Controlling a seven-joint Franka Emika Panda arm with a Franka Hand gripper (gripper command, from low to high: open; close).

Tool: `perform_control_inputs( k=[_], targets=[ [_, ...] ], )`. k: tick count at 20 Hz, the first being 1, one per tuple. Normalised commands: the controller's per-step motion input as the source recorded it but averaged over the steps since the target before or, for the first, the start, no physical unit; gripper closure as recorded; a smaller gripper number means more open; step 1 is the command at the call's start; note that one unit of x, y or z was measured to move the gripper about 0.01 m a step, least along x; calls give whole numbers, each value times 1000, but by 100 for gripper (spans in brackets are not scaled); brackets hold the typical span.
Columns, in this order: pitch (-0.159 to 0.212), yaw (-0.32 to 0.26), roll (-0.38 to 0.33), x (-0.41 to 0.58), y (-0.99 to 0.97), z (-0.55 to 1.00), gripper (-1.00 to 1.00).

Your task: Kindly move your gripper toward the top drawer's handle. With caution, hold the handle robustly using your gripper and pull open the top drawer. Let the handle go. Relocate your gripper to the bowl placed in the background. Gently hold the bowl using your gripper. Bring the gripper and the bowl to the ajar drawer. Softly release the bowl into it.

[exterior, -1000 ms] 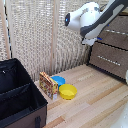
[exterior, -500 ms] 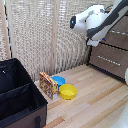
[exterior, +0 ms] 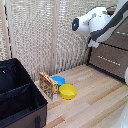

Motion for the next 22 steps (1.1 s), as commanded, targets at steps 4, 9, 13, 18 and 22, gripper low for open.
perform_control_inputs(
  k=[4,9,13,18,22],
  targets=[
    [-6,112,0,-326,-601,0,-100],
    [0,83,0,-37,-688,0,-100],
    [0,8,0,29,-276,0,100],
    [0,-17,7,3,-19,0,100],
    [0,-21,1,-37,0,0,100]
  ],
)
